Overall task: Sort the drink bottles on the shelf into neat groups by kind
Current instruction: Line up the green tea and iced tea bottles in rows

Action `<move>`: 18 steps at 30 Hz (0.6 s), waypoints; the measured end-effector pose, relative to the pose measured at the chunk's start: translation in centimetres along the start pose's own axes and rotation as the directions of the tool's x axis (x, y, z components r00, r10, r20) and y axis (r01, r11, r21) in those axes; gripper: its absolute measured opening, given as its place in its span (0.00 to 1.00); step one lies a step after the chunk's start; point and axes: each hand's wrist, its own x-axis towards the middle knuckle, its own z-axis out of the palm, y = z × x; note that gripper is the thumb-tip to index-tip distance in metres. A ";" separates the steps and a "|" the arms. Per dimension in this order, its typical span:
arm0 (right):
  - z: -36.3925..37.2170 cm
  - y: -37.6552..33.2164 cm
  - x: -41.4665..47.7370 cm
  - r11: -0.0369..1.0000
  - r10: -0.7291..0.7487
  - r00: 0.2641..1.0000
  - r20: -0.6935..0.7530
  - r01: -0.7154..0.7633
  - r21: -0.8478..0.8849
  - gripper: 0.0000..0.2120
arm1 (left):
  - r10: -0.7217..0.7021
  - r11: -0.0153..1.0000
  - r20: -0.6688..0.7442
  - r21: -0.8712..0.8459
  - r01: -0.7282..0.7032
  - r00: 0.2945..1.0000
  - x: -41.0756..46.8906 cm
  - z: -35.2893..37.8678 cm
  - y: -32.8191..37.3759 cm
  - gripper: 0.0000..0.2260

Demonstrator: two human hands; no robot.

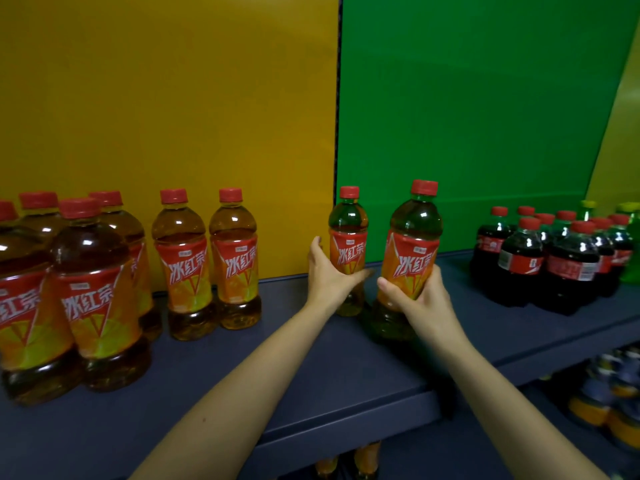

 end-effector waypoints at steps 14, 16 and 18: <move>-1.3 -0.9 -0.7 0.984 0.027 0.993 0.112 -0.046 0.173 0.26 | -0.060 0.987 0.123 -0.143 0.077 0.991 -1.1 -1.4 -0.5 0.35; -0.4 -1.3 -1.0 0.981 0.009 0.988 0.157 -0.039 0.188 0.27 | -0.035 0.990 0.120 -0.130 0.050 0.992 -2.4 -3.3 -0.3 0.35; 0.7 -1.7 -1.4 0.980 -0.005 0.979 0.202 -0.035 0.197 0.29 | 0.000 0.994 0.103 -0.111 0.012 0.995 -3.6 -5.6 0.2 0.35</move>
